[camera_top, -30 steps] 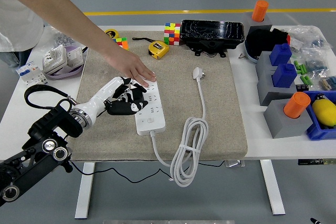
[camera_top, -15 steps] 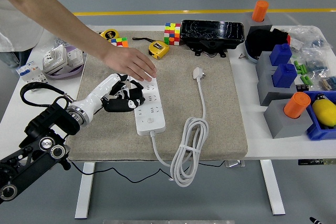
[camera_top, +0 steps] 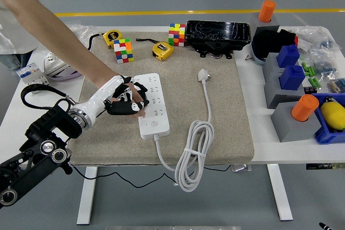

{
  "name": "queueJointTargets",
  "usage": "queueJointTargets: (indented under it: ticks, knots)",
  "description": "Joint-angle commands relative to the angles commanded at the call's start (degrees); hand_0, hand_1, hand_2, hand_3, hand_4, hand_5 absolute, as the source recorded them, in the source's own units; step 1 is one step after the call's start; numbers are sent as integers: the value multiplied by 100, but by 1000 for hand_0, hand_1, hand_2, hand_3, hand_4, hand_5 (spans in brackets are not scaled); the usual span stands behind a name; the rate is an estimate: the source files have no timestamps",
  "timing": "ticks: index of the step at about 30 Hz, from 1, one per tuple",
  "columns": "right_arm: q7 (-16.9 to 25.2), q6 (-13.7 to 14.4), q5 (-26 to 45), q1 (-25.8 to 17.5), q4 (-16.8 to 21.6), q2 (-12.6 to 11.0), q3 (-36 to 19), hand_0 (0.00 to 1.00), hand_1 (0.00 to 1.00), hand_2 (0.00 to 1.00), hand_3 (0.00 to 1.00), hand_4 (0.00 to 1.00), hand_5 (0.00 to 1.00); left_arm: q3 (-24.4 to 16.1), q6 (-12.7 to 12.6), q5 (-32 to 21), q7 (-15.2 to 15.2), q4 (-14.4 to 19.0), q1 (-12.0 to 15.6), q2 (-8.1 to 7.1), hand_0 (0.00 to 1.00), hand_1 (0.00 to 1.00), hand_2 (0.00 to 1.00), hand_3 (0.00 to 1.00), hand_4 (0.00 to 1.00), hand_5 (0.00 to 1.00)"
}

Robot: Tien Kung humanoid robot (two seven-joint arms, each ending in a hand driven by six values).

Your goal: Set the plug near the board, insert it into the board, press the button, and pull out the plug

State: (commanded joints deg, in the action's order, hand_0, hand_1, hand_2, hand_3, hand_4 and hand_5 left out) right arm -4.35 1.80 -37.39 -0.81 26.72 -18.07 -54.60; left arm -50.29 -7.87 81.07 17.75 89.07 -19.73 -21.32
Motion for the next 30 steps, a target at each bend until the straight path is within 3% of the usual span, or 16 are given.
queueJointTargets:
  ticks: [30]
  knots:
    - [21, 8, -1, -11, 6, 13, -23, 667, 671, 652, 585, 928, 520, -1, 35, -23, -43, -9, 9, 29, 130, 56, 147, 561, 745, 208]
